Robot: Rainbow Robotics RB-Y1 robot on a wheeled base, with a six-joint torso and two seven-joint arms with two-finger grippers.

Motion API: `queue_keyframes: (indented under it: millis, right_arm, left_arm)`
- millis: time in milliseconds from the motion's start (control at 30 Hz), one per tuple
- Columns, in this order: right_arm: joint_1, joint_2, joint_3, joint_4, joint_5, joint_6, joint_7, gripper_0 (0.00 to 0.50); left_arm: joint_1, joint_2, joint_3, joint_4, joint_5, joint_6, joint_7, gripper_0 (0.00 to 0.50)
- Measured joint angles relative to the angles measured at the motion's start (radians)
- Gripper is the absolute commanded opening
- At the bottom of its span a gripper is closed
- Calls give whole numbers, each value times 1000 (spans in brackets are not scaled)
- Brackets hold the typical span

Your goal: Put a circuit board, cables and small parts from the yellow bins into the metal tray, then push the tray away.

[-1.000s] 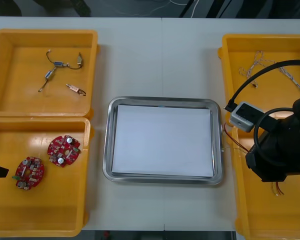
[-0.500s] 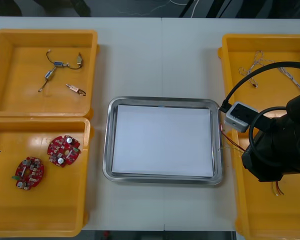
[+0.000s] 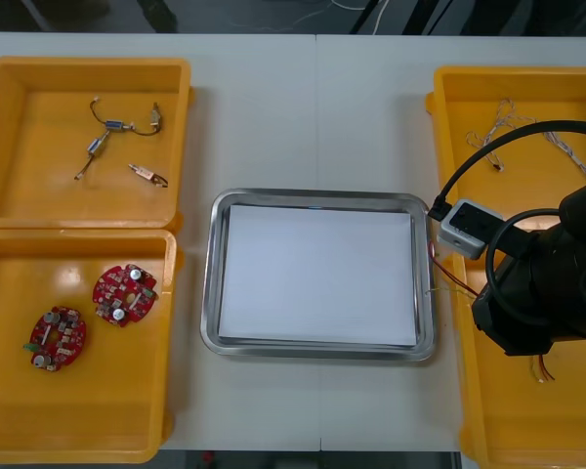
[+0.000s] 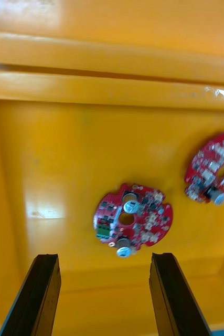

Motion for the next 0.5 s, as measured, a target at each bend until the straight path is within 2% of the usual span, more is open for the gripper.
queue_keyframes:
  millis: [133,200,500]
  right_arm:
    - [0,0,1,0,1,0,0,0]
    - [0,0,1,0,1,0,0,0]
    - [0,0,1,0,2,0,0,0]
  left_arm:
    - [-4,-16,0,0,-16,1,221,500]
    - [-4,-23,0,0,-21,4,280,500]
    - [-17,-45,1,-23,-58,78,291,500]
